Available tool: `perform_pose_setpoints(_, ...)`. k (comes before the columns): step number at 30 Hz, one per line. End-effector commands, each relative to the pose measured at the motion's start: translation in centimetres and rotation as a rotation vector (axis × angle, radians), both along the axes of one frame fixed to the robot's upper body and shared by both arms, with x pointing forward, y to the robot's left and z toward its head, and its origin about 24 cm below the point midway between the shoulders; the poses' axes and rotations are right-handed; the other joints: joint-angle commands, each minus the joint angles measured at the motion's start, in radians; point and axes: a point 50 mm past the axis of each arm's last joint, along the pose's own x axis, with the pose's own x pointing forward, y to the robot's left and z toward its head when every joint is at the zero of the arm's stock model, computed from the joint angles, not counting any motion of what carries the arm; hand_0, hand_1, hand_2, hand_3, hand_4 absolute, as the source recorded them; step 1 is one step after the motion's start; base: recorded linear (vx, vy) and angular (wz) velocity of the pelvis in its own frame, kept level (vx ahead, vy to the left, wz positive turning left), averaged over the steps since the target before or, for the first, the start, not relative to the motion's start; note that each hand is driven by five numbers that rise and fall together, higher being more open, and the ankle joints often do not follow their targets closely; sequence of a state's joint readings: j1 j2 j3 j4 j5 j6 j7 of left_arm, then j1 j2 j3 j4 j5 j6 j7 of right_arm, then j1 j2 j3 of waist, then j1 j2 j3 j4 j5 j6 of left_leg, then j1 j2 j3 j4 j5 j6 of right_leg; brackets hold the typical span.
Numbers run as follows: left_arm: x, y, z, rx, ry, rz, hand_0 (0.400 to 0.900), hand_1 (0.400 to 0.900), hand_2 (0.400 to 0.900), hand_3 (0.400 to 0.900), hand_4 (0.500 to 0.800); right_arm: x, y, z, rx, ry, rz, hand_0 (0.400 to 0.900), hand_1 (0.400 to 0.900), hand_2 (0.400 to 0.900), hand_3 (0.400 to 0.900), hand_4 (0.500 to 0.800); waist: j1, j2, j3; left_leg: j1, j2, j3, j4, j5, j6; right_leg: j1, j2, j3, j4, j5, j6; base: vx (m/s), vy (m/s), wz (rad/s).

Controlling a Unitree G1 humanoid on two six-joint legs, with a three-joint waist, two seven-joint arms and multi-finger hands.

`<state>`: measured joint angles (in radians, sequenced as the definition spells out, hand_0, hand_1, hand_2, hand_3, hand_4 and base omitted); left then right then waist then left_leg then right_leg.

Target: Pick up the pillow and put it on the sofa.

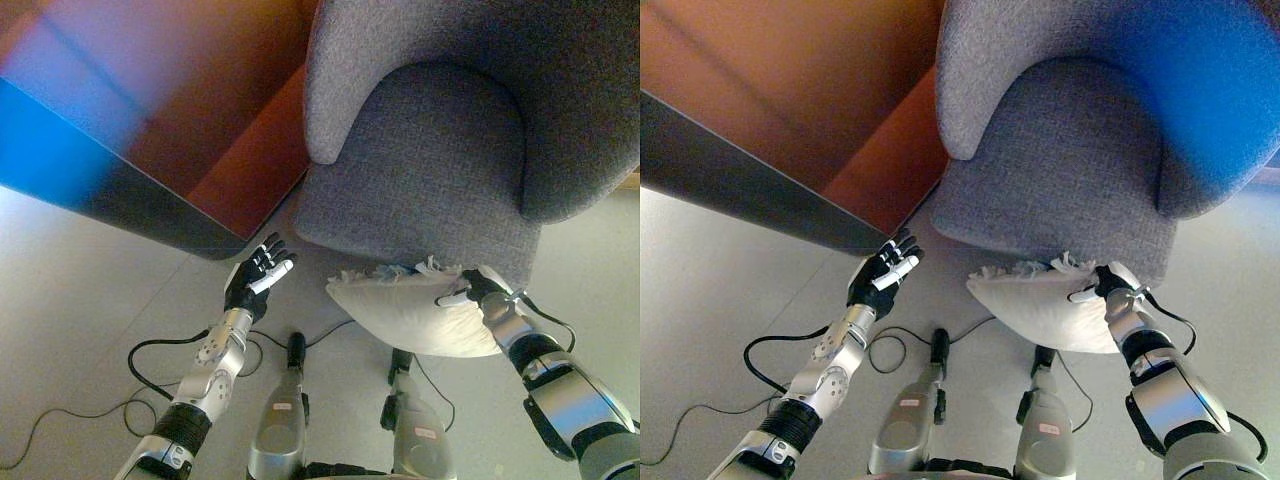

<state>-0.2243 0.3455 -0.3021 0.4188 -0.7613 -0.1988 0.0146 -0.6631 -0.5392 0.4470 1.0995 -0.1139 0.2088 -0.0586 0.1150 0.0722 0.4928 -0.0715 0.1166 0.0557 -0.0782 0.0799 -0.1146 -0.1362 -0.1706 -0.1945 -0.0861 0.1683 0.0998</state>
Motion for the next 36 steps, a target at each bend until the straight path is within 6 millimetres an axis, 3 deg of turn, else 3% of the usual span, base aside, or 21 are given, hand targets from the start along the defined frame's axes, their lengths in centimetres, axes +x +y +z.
perform_pose_setpoints(1,1.2,-0.8,4.4,-0.014,-0.234,-0.031,0.9,0.9,0.9,0.9,0.8,2.3,-1.8,4.9,-0.154,-0.092,0.018,0.4,0.4,0.4,0.4,0.5,0.017,-0.044,0.022,-0.054,-0.015,-0.015,0.079,-0.024,0.003,-0.011,-0.103,0.016,0.049,0.012,0.103,0.0,0.0,0.0)
perform_pose_setpoints(22,1.0,-0.7,3.8,-0.024,-0.209,-0.02,0.9,0.9,0.9,0.9,0.8,2.1,-2.3,5.2,-0.173,-0.118,0.008,0.4,0.4,0.4,0.4,0.5,0.009,-0.046,0.0,-0.017,-0.02,-0.014,0.061,-0.028,0.007,0.012,-0.104,0.011,0.05,0.01,0.102,0.0,0.0,0.0)
perform_pose_setpoints(36,-2.0,0.8,-0.4,0.006,-0.018,0.016,0.9,0.9,0.9,0.9,0.8,0.4,-2.1,4.7,-0.195,-0.088,0.086,0.4,0.4,0.4,0.4,0.5,0.001,-0.108,-0.181,0.123,0.005,0.002,0.025,-0.042,-0.002,0.159,-0.092,0.002,0.018,-0.01,0.107,0.12,-0.006,-0.01)
